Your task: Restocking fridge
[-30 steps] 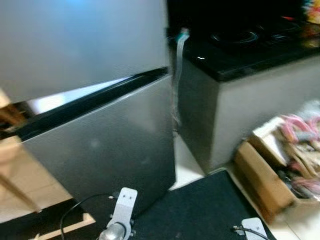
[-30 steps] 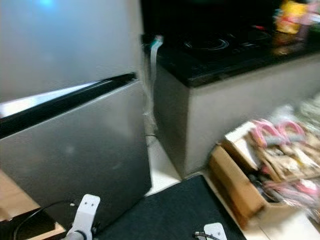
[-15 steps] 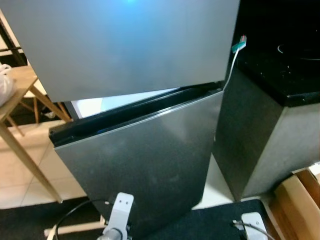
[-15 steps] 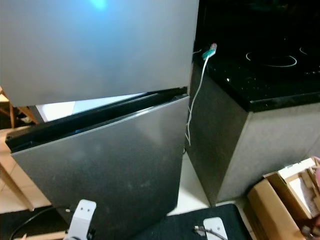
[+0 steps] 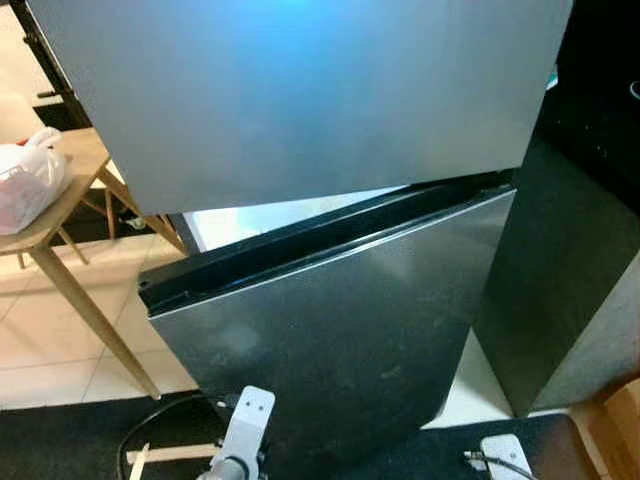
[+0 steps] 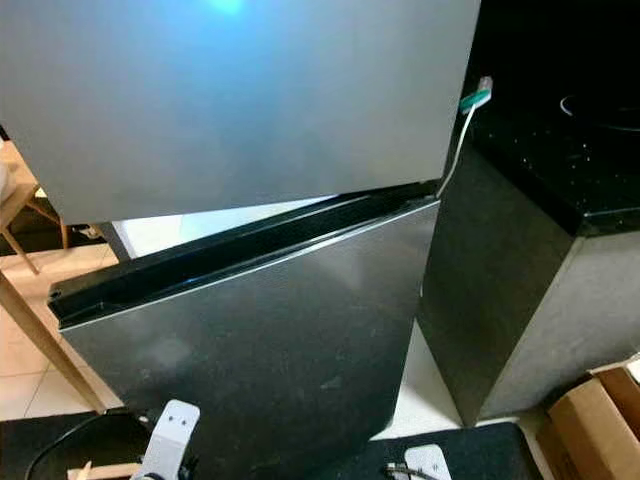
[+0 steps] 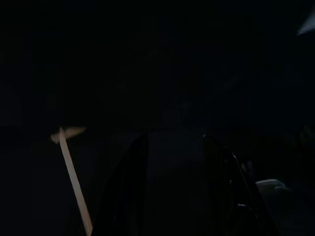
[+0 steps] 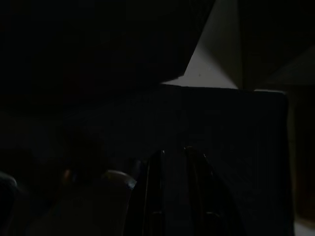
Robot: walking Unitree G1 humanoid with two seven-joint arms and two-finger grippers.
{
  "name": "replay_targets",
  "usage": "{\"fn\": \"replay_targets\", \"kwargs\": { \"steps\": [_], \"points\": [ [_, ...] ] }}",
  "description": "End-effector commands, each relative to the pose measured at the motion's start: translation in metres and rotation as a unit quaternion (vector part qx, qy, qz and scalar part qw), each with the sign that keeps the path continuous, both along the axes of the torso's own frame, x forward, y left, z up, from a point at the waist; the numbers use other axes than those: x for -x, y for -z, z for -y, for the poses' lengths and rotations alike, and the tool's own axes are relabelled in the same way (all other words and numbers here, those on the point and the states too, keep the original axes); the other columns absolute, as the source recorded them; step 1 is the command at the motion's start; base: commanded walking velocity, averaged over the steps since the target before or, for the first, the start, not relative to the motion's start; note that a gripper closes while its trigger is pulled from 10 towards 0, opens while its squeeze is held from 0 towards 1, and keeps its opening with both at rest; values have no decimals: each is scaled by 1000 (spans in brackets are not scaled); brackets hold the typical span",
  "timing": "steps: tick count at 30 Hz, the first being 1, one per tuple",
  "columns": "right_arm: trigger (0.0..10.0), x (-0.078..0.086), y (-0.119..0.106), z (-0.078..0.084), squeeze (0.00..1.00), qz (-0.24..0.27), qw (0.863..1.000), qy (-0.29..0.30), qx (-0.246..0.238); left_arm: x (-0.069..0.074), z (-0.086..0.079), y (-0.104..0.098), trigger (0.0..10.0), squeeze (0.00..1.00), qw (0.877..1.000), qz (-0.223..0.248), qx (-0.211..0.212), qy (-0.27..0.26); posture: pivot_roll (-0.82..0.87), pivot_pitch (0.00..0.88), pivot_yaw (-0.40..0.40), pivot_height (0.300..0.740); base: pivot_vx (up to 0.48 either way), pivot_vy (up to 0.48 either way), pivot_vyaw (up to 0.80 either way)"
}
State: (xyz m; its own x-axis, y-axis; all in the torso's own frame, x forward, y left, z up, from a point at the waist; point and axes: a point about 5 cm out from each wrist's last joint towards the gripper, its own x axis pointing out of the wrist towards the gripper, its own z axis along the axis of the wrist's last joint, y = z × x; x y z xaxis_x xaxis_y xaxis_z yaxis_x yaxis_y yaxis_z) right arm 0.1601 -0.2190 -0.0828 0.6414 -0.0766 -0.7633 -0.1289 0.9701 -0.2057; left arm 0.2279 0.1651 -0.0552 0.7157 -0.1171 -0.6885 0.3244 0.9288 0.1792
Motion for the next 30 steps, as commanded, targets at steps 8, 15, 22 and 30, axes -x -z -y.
{"fn": "replay_targets", "kwargs": {
  "steps": [8,15,22,30],
  "points": [
    [10000,-6,-2,-4,0,3,999,-38,8,-44,-20,-31,10000,0,998,43,-49,-16,-88,48,86,726,0,0,0],
    [10000,-9,-3,-4,0,5,999,-46,10,-64,-41,-52,10000,0,993,76,-67,-56,-86,42,73,726,0,0,0],
    [10000,-12,-5,-3,0,5,998,-57,13,-91,-75,-90,10000,0,982,131,-101,-90,-78,29,56,726,0,0,0],
    [10000,-8,-2,-5,0,-1,998,-63,13,-86,-87,-88,10000,0,979,130,-121,-100,-87,22,63,726,0,0,0]
  ]
}}
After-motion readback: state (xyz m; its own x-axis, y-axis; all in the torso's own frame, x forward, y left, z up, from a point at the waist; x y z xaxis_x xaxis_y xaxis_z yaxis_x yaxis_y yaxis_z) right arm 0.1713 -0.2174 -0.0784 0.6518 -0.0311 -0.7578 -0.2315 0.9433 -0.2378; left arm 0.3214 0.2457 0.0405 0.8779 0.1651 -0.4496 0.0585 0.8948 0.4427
